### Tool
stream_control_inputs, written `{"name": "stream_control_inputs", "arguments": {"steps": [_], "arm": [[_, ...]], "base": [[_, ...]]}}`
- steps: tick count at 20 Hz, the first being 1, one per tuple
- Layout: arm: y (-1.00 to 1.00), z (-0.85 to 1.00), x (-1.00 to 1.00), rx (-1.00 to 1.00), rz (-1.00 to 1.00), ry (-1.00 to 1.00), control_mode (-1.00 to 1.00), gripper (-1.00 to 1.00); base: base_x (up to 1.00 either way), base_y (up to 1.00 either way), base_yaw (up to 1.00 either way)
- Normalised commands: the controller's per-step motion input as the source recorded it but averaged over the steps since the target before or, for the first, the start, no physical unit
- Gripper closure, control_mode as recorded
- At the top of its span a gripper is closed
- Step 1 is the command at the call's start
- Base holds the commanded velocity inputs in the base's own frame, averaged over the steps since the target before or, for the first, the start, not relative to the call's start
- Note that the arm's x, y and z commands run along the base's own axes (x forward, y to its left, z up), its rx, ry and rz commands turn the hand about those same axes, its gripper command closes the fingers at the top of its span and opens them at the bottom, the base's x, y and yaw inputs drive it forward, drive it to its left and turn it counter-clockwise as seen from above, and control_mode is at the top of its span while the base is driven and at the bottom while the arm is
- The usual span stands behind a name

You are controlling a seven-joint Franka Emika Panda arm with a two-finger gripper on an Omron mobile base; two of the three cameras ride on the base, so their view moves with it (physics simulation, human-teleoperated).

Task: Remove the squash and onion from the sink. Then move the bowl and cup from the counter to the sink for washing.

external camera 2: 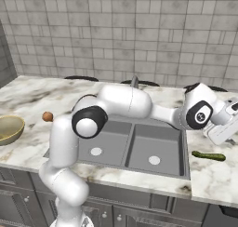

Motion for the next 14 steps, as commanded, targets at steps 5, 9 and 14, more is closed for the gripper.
{"name": "stream_control_inputs", "arguments": {"steps": [5, 9, 14], "arm": [[0.02, 0.0, -0.09, 0.01, -0.03, 0.0, -1.0, -1.0], [0.0, 0.0, -0.13, 0.03, -0.05, 0.0, -1.0, -1.0], [0.0, 0.0, -0.08, 0.07, -0.13, 0.0, -1.0, -1.0]], "base": [[0.0, 0.0, 0.0], [0.0, 0.0, 0.0], [0.0, 0.0, 0.0]]}}
